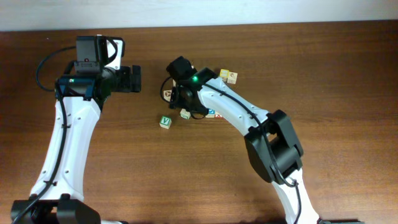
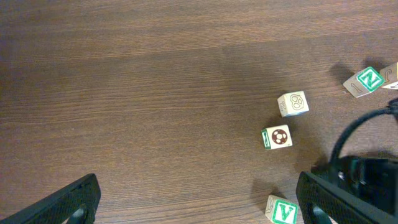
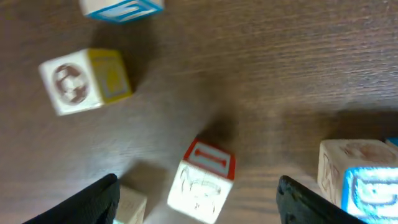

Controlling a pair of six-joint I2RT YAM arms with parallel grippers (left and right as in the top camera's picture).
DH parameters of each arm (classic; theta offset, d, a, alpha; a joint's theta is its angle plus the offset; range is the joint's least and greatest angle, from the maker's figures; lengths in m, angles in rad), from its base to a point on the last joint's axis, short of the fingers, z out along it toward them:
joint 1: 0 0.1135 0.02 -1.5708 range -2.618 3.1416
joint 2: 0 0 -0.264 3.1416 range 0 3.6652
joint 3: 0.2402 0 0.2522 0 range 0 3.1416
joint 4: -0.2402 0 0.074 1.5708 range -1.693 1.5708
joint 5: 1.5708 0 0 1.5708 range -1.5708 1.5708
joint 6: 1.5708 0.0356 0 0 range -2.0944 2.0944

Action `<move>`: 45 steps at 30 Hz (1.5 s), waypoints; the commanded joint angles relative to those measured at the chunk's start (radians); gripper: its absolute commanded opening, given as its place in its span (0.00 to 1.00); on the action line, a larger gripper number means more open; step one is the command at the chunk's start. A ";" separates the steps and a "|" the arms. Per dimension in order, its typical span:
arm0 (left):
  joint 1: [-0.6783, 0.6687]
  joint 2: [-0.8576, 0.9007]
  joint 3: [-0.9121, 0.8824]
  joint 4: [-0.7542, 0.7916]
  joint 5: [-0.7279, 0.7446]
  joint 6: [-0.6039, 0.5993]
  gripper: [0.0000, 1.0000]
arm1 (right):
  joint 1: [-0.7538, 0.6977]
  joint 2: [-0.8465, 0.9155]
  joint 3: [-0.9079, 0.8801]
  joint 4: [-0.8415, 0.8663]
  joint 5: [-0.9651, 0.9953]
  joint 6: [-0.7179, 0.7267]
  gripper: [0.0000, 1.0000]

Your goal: Rotate 4 blocks

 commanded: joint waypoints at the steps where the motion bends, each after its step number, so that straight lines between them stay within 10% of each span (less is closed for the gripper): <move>1: 0.001 0.003 0.023 0.002 -0.003 0.013 0.99 | 0.012 0.033 0.011 0.011 0.034 0.046 0.76; 10: 0.001 0.003 0.023 0.002 -0.003 0.013 0.99 | 0.016 0.055 0.009 -0.051 0.066 -0.047 0.36; 35: 0.001 0.003 0.023 0.002 -0.003 0.013 0.99 | -0.027 0.036 0.167 -0.141 0.052 -0.321 0.51; 41: 0.001 0.003 0.023 0.002 -0.003 0.013 0.99 | 0.031 0.078 0.164 -0.099 0.038 -0.216 0.10; 45: 0.001 0.003 0.023 0.002 -0.003 0.013 0.99 | 0.031 0.106 0.149 -0.134 0.130 -0.150 0.08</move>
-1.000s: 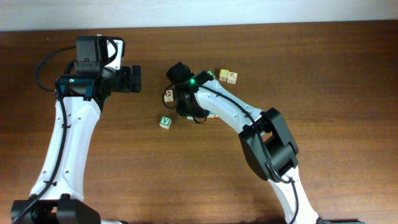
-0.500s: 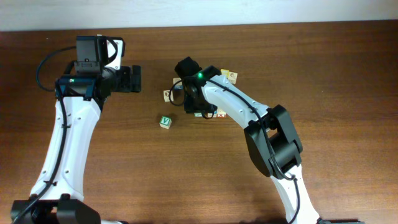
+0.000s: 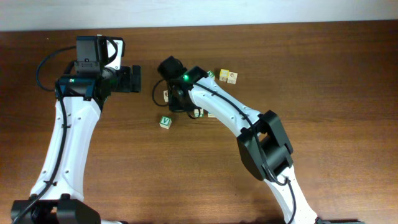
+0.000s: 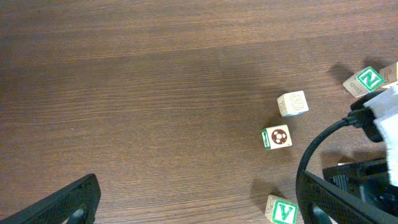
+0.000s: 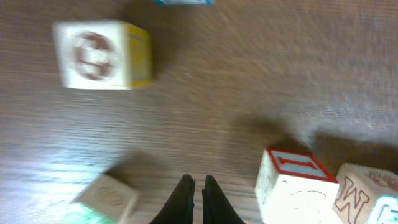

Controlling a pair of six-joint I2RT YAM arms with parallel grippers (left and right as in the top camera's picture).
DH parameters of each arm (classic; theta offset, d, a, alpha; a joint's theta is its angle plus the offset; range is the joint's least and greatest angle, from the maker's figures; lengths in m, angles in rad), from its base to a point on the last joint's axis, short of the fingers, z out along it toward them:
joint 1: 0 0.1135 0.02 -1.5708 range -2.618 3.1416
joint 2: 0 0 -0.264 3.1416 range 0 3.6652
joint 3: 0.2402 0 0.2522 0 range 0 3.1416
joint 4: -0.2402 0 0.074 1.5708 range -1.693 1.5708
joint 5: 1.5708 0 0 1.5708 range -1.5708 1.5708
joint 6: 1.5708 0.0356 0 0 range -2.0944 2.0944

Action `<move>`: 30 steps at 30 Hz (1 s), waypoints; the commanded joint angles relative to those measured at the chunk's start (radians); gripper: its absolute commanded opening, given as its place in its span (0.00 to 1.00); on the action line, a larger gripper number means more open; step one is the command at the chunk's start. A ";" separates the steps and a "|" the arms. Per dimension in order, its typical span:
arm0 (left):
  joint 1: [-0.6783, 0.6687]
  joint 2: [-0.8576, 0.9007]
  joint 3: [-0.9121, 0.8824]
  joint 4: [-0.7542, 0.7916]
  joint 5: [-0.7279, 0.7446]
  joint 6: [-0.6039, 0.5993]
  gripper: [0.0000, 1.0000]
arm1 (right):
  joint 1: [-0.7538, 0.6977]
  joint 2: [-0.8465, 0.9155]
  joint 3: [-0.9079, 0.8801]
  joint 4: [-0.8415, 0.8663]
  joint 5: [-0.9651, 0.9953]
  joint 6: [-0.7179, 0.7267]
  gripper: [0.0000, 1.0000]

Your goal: Rotate 4 blocks

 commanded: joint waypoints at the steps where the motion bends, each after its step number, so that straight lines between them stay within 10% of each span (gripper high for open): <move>1: 0.001 0.003 0.023 0.002 -0.003 0.013 0.99 | -0.003 0.021 -0.004 -0.014 0.085 0.057 0.08; 16: 0.001 0.003 0.023 0.002 -0.003 0.013 0.99 | -0.050 0.014 -0.013 -0.085 0.103 0.111 0.05; 20: 0.001 0.003 0.023 0.002 -0.003 0.013 0.99 | -0.043 -0.048 0.095 -0.105 -0.032 0.018 0.36; 30: 0.001 0.003 0.023 0.002 -0.003 0.013 0.99 | 0.082 0.080 0.094 0.035 -0.137 0.203 0.62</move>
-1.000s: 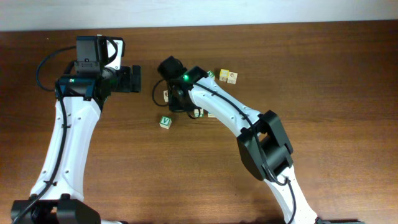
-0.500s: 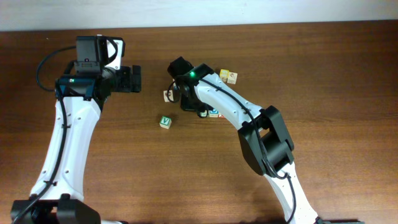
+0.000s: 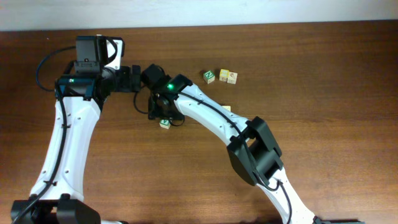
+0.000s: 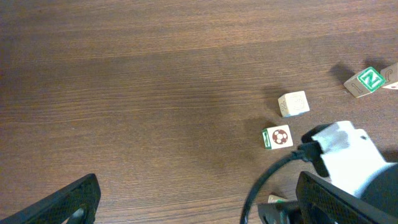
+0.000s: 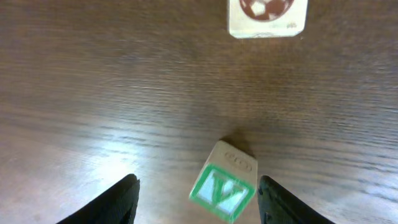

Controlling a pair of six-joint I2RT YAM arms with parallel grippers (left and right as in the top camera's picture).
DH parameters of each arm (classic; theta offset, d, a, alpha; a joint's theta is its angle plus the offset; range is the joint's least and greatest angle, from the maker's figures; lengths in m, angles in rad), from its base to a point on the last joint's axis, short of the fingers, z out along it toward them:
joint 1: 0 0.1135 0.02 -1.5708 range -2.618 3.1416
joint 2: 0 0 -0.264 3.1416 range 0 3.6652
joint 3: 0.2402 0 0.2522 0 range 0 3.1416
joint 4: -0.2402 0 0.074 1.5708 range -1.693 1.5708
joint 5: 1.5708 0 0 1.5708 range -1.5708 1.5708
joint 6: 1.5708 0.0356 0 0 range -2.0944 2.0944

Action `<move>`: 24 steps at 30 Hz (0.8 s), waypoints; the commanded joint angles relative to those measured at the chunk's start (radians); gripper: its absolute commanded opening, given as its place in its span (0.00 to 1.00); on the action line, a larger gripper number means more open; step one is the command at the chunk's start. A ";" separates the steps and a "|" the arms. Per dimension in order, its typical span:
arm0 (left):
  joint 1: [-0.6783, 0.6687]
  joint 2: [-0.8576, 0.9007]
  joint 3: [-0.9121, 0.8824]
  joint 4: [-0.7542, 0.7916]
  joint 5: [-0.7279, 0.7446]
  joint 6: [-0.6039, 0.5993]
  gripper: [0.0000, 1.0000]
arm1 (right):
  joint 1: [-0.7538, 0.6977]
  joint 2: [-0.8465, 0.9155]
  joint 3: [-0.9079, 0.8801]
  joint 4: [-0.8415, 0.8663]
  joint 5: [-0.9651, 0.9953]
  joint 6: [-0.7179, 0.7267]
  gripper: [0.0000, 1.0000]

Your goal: Rotate 4 blocks

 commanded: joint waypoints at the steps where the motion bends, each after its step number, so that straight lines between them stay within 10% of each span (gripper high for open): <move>1: 0.001 0.003 0.023 0.002 -0.003 0.013 0.99 | -0.008 0.044 0.013 0.000 0.002 0.054 0.62; 11: 0.001 0.003 0.023 0.002 -0.003 0.013 0.99 | -0.028 0.056 0.012 -0.096 0.071 0.017 0.24; 24: 0.001 0.003 0.023 0.002 -0.003 0.013 0.99 | -0.168 0.056 0.013 -0.179 0.130 -0.172 0.36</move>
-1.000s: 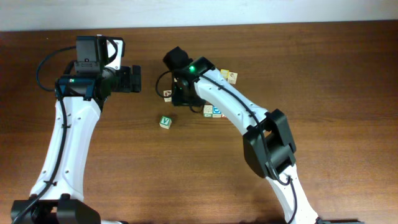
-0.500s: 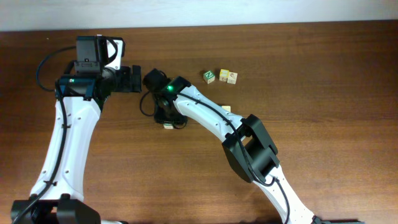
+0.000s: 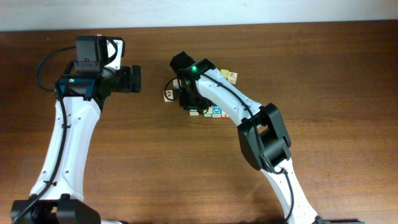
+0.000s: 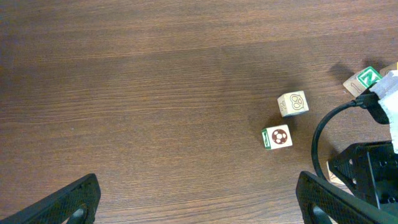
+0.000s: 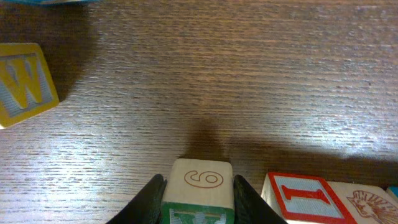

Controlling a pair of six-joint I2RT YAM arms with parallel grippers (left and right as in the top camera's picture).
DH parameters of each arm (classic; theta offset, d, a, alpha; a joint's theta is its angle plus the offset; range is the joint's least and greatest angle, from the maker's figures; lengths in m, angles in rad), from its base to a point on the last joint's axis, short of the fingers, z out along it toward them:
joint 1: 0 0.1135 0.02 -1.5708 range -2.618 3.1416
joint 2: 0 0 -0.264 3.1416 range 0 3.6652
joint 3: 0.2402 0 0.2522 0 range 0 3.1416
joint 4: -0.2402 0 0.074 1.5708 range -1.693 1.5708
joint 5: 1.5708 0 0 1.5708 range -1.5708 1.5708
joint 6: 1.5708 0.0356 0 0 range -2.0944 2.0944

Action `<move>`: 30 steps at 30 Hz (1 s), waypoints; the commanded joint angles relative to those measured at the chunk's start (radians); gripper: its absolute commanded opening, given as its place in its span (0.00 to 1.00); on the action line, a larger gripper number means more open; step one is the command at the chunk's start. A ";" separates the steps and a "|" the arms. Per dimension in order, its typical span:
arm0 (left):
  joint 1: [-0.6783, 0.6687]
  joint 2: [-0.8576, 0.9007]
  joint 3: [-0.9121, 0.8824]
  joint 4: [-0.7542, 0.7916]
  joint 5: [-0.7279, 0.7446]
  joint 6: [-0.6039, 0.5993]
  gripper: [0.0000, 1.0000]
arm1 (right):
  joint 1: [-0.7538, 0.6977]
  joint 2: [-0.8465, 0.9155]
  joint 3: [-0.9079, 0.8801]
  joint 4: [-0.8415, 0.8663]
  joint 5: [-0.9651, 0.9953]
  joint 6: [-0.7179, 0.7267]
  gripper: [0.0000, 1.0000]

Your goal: Rotate 4 blocks

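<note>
In the right wrist view my right gripper (image 5: 199, 198) is shut on a block (image 5: 200, 180) with a green V face and a "6" face; its fingers (image 5: 154, 196) press both sides. Just right of it stands a red-bordered block (image 5: 306, 198). A yellow W block (image 5: 25, 84) lies at the left. Overhead, the right gripper (image 3: 188, 104) is at the left end of a short row of blocks (image 3: 213, 114). My left gripper (image 4: 196, 208) hangs open and empty, high above a soccer-ball block (image 4: 277, 137) and a pale block (image 4: 292, 103).
A green N block (image 4: 364, 79) lies at the far right of the left wrist view. Overhead, a brown-picture block (image 3: 168, 94) sits left of the right gripper, and another block (image 3: 231, 76) lies behind it. The table's back edge (image 3: 249, 25) runs along the top.
My right gripper was open over the green V block lying alone at the front left. Now it is shut on that block, further right, beside the red-bordered block. The left arm has not moved.
My right gripper was open over the red-bordered block in the cluster. Then it was shut on nothing, a little to the left. Then it stood open over the lone green V block. Now it holds that block by the row. The left gripper stayed open and still.
</note>
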 commanded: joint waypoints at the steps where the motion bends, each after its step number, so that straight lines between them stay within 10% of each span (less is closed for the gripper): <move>1: 0.001 0.003 0.023 0.002 -0.003 0.013 0.99 | 0.003 0.009 0.002 -0.027 0.036 -0.005 0.41; 11: 0.001 0.003 0.023 0.002 -0.003 0.013 0.99 | 0.011 -0.031 0.175 -0.106 0.044 -0.028 0.40; 16: 0.001 0.003 0.023 0.002 -0.003 0.013 0.99 | 0.042 -0.021 0.151 -0.072 0.013 0.034 0.05; 30: 0.001 0.003 0.023 0.002 -0.003 0.013 0.99 | 0.061 -0.017 0.022 -0.053 0.186 0.200 0.04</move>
